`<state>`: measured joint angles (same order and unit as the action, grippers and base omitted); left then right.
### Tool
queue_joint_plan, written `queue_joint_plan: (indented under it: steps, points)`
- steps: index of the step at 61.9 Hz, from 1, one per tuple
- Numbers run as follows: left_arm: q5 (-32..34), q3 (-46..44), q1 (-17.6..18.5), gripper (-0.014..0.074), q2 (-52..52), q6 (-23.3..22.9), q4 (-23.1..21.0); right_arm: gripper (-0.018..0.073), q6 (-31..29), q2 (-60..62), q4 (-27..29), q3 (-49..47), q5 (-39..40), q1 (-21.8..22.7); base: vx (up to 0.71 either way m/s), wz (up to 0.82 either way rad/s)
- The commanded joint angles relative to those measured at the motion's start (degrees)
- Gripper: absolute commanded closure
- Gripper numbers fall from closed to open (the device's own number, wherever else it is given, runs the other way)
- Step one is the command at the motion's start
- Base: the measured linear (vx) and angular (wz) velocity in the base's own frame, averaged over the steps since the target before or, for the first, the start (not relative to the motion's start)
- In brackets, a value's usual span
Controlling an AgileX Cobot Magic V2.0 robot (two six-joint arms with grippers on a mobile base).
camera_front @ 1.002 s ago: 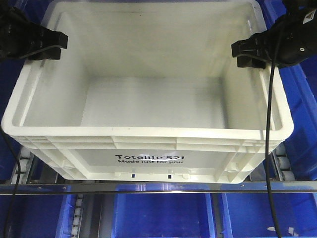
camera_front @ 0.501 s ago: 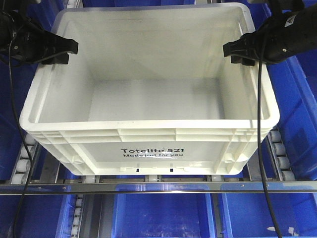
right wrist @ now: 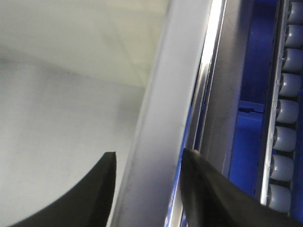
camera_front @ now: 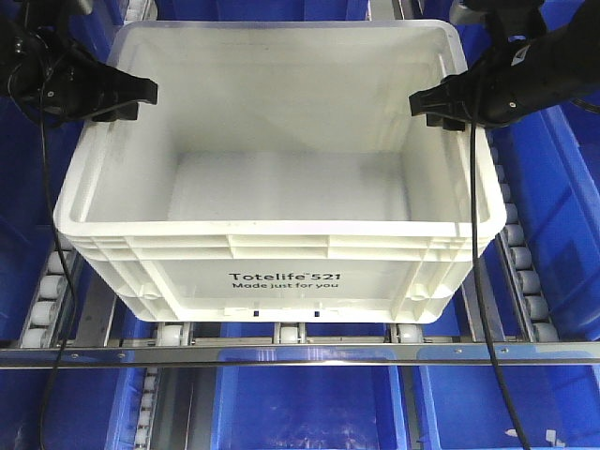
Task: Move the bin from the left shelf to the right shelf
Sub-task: 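Lower the tote onto the roller shelf and push it farther in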
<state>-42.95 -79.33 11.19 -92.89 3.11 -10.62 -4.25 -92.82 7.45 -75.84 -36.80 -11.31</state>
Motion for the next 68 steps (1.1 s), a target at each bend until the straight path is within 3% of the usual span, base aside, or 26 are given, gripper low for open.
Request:
queue_joint_plan:
  steps: [1, 12, 21, 40, 48, 68]
  points:
    - [4.45, -2.13, 0.41, 0.0602, 1.47, 2.24, 0.29, 0.0563, -0.06, 1.82, 0.35, -2.14, 6.22, 0.27, 0.0, 0.0]
    - [4.4, -2.13, 0.41, 0.0577, 1.19, 2.24, 1.17, 0.0538, -1.03, 1.75, 0.24, -2.14, 6.39, 0.27, 0.0, 0.0]
    - [4.4, -2.13, 0.41, 0.0514, 1.19, 2.24, 1.17, 0.0446, -2.82, 1.75, 0.39, -2.14, 6.39, 0.27, 0.0, 0.0]
    - [4.53, -2.13, 0.41, 0.0279, 1.19, 2.24, 1.17, 0.0046, -2.32, 1.75, 0.44, -2.14, 6.47, 0.27, 0.0, 0.0]
    - [4.53, -2.13, 0.41, 0.0199, 1.26, 2.24, 1.17, -0.0071, -1.85, 1.91, 0.44, -2.14, 6.44, 0.27, 0.0, 0.0]
    - [3.58, -2.13, 0.41, 0.0172, 3.7, 2.18, 1.17, -0.0078, -1.9, 5.77, 0.15, -2.14, 3.4, 0.27, 0.0, 0.0]
